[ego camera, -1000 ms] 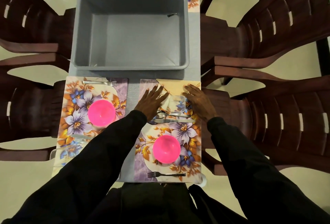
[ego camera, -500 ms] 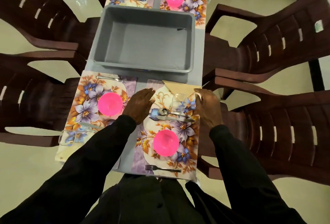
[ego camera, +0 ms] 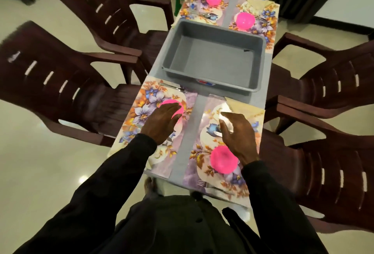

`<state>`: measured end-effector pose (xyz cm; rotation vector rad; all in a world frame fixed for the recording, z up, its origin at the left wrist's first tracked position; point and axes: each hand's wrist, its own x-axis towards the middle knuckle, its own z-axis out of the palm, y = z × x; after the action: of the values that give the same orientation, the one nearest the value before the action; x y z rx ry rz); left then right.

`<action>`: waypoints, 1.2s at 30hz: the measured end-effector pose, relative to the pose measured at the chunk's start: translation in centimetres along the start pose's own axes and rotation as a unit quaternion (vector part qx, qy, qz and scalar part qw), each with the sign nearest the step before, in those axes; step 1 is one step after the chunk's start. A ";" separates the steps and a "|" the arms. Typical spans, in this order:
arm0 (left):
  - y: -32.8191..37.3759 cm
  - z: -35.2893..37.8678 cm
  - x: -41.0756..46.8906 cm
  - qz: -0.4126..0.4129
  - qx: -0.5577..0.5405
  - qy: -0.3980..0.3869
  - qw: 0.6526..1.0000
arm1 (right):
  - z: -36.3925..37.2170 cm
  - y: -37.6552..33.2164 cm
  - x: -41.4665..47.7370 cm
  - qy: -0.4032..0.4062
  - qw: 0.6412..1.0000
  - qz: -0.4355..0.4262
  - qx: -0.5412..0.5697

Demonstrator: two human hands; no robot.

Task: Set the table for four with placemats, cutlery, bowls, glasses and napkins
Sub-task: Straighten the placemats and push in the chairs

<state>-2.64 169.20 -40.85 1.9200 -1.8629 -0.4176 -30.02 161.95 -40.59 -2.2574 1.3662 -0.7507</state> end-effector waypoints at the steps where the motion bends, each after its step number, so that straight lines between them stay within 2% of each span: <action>1: -1.1 -1.0 -0.9 -0.004 -0.004 0.008 1.000 | 1.2 -1.6 -0.4 -0.008 1.000 0.004 0.005; 8: -8.1 -7.1 -5.3 0.016 -0.011 0.061 0.998 | 8.2 -8.8 -3.3 -0.062 0.996 0.058 0.011; 10: -11.4 -7.7 -6.5 0.013 0.006 0.046 0.999 | 10.4 -10.0 -4.4 -0.079 0.993 0.084 0.017; 14: -17.6 -8.6 -8.6 0.061 0.040 -0.025 0.997 | 13.8 -11.9 -6.8 -0.110 0.985 0.131 0.015; 17: -17.8 -10.2 -10.4 0.074 0.035 0.000 0.997 | 15.6 -12.8 -8.1 -0.137 0.979 0.148 0.006; 19: -17.6 -10.7 -11.7 0.038 0.027 0.006 0.999 | 16.3 -13.4 -8.4 -0.149 0.975 0.162 0.004; 22: -18.7 -10.5 -12.6 -0.070 0.014 -0.069 0.995 | 17.1 -13.7 -8.4 -0.157 0.972 0.176 0.010; 24: -19.1 -10.1 -12.8 -0.100 -0.004 -0.098 0.990 | 17.5 -13.7 -8.0 -0.166 0.969 0.181 0.010; 29: -19.1 -9.6 -11.2 -0.111 -0.021 -0.108 0.988 | 17.6 -13.7 -5.3 -0.161 0.972 0.173 0.014; 36: -18.3 -9.8 -6.6 -0.015 0.012 -0.128 0.992 | 17.9 -11.6 -1.5 -0.132 0.977 0.167 0.019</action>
<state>17.76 176.80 -42.11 1.9907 -2.0054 -0.6812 -11.52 169.45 -48.10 -1.9418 1.5267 -0.3469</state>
